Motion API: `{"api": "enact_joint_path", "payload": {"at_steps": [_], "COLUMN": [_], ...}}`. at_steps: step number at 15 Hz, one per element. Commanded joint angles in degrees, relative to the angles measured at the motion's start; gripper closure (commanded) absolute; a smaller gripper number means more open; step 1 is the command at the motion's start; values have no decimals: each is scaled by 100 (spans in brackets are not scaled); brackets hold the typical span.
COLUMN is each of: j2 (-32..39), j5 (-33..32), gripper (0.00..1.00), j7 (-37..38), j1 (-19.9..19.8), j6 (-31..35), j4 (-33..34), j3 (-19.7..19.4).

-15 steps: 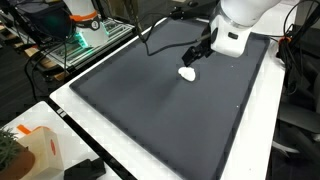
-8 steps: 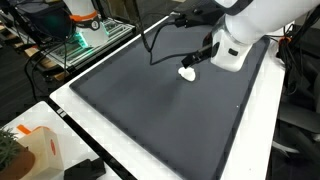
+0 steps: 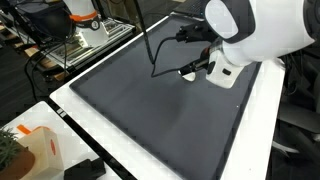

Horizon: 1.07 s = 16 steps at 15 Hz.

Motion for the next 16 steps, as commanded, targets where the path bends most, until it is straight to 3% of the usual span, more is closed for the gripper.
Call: {"api": "enact_joint_path", "payload": {"at_steps": [1,5,9,12,16], "j2": [332,-852,-1686,-2229,-2859], "j5": [168,-274,-671,-685,-569], "gripper": [0,0,0,0,0], "j7": [95,-800,-1457,-1178,-69], "j1": [-143,50,198,244,283], "j6": [-257,437,1664,2238,2765], "j4": [571,-699,-1624,-2338,-3310], "j3": [99,-63,-156,-195,-259]}}
